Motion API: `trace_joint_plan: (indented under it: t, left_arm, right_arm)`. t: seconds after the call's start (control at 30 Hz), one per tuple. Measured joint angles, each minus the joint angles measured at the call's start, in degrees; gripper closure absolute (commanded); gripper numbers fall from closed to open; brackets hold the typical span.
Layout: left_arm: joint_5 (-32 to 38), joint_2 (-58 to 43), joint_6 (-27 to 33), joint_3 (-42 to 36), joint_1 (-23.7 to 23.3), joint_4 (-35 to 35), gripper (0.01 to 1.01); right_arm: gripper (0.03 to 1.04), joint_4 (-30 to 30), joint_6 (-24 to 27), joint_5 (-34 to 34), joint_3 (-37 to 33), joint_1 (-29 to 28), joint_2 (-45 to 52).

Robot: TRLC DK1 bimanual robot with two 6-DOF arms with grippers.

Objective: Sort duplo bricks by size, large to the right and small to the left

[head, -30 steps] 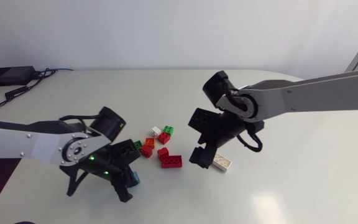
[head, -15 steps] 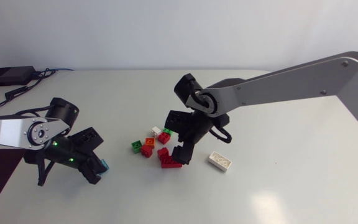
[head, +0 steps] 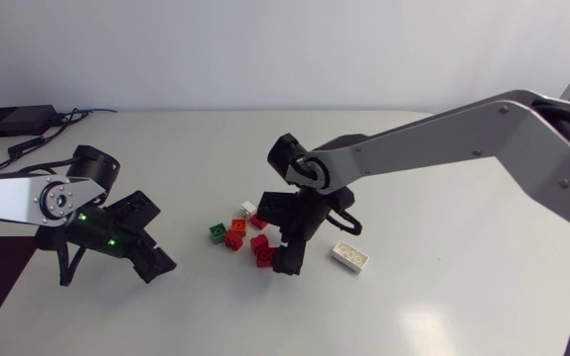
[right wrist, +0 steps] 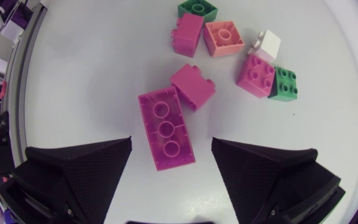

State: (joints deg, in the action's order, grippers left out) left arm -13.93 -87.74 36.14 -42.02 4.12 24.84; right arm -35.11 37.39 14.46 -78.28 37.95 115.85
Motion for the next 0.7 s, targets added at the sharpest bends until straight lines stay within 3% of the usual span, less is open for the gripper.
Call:
trace_joint_plan:
  t: [0.1,0.13,0.27,0.4,0.57,0.7]
  left_arm:
    - [-0.3,0.0,-0.2,-0.3,0.0,0.3,0.054]
    - [-0.3,0.0,-0.2,-0.4,-0.1,0.3,0.054]
    - [-0.5,0.0,-0.2,-0.7,-0.4,0.5,0.054]
    - [-0.7,0.0,-0.2,-1.5,-0.7,0.9,0.054]
    - [-0.9,-0.1,-1.6,-3.3,0.0,1.3,0.054]
    - [-1.3,-1.2,-3.1,-6.4,3.7,1.3,0.054]
  right_arm:
    - [0.81,-0.6,0.0,-1.1,-0.8,1.0,0.7]
    - [0.91,-0.6,0.0,-1.2,-1.0,1.2,0.9]
    - [0.98,-0.5,-0.1,-1.2,-1.2,1.7,0.9]
    - [0.98,0.3,-0.1,-1.2,-0.8,1.5,0.6]
    - [0.98,2.1,-0.1,-2.5,4.5,0.3,-3.1]
    - [0.98,2.9,-0.1,-2.9,9.2,-3.0,-8.3]
